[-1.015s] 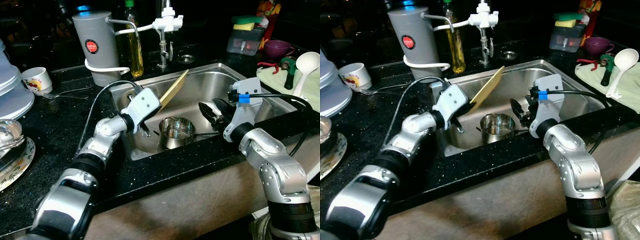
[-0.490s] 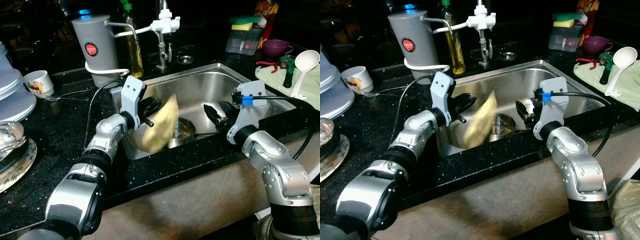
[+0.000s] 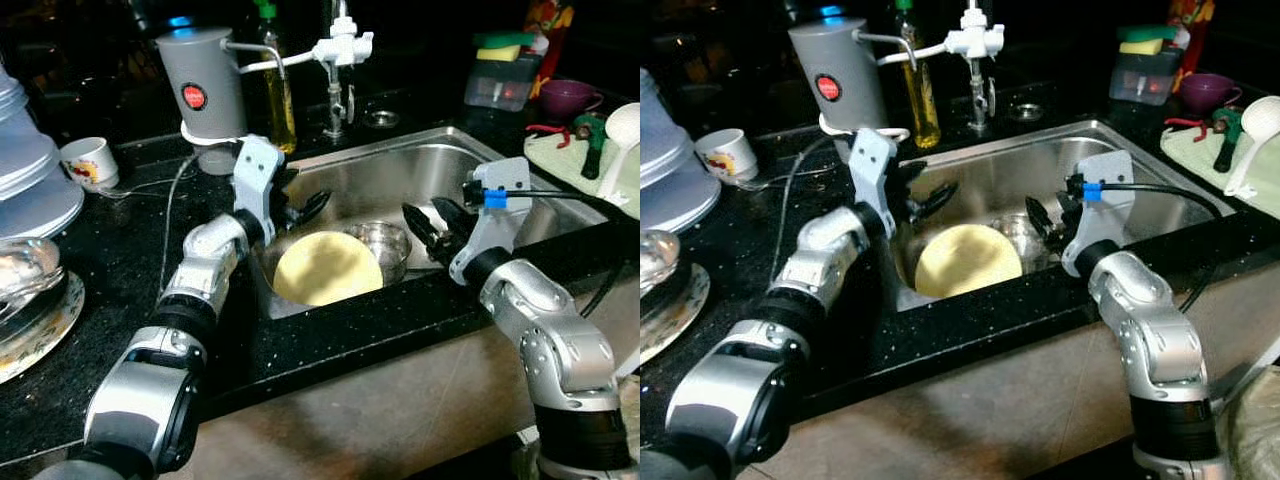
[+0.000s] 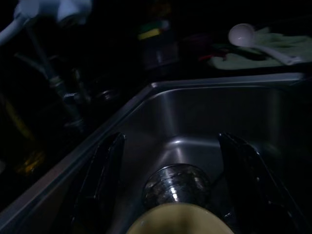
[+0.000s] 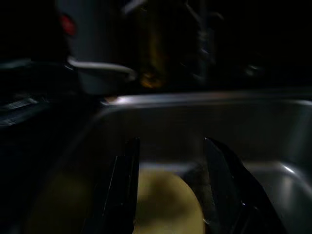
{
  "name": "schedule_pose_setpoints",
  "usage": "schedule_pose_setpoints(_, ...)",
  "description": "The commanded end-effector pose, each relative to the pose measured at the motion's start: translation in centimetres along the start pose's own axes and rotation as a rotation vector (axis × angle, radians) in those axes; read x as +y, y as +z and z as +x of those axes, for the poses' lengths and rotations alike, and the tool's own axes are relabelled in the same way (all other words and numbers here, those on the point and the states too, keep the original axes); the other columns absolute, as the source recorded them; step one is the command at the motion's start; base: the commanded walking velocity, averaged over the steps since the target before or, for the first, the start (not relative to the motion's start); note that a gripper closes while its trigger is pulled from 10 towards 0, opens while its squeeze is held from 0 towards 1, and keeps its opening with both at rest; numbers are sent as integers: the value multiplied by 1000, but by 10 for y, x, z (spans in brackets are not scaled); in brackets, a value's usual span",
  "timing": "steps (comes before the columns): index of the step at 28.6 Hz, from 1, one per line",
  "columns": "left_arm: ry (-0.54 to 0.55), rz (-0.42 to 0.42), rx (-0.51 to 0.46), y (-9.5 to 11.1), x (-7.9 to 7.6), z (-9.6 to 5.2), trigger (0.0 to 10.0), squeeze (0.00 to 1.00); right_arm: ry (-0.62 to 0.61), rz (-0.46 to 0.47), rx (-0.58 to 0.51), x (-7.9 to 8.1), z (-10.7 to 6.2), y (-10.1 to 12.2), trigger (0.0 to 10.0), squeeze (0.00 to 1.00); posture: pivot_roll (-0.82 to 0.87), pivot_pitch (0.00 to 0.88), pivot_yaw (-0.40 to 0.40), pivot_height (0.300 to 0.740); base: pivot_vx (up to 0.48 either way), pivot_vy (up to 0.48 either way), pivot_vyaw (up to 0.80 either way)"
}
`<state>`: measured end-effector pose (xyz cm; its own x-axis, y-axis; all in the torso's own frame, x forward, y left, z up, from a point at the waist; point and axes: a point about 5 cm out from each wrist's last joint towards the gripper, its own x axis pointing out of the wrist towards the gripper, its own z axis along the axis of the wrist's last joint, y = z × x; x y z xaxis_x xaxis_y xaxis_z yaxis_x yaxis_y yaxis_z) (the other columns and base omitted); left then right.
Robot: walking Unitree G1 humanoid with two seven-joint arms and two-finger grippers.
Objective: Kitchen organization
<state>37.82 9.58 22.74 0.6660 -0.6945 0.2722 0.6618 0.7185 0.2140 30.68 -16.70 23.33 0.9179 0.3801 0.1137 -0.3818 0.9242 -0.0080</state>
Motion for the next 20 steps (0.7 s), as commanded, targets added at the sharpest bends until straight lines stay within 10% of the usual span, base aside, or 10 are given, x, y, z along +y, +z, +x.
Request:
schedule_pose_setpoints(1, -54, -20, -48, 7, -7, -3, 10000, 0, 44, 23, -54, 7, -1, 5, 10000, 0, -129, 0, 78, 740, 0, 0, 0)
schedule_pose_setpoints(20, 60, -160, -60, 13, -64, -46, 10000, 0, 25, 187, -162, 5, 3, -14, 10000, 0, -61, 0, 48, 740, 0, 0, 0)
